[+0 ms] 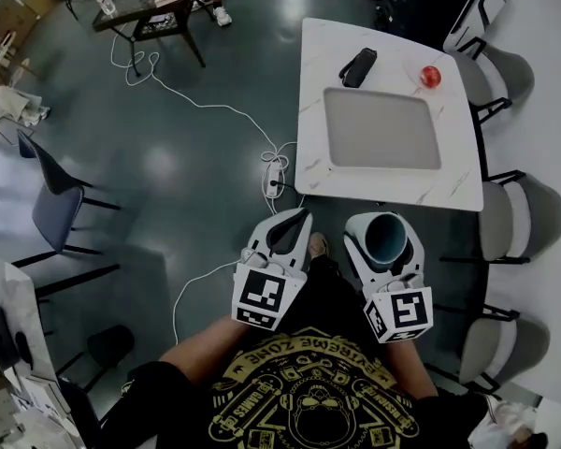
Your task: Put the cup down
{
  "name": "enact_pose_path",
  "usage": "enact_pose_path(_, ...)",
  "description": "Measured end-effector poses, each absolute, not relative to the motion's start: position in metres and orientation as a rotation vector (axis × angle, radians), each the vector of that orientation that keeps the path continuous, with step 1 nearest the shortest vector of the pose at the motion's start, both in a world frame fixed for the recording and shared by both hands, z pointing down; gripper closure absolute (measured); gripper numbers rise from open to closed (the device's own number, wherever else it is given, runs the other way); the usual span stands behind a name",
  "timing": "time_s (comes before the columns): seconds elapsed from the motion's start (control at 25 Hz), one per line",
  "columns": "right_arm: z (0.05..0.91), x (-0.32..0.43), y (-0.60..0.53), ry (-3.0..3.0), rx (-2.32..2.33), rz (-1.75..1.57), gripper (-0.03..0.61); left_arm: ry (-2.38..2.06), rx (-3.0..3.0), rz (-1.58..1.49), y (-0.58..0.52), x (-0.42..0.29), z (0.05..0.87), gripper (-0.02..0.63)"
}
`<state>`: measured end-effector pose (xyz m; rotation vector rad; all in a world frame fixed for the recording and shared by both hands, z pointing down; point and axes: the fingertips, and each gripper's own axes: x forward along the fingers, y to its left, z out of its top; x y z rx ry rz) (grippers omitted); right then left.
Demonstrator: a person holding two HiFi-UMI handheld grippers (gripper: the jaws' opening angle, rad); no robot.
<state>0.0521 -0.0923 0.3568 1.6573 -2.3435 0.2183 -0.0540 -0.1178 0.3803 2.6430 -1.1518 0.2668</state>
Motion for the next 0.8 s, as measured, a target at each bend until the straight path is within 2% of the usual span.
enact_pose_path(0.8,0.39,0.125,-0.218,-2.378,1.574,0.296,0.196,-1.256,2.537,0.321,-0.228,0.011,0.402,0.603)
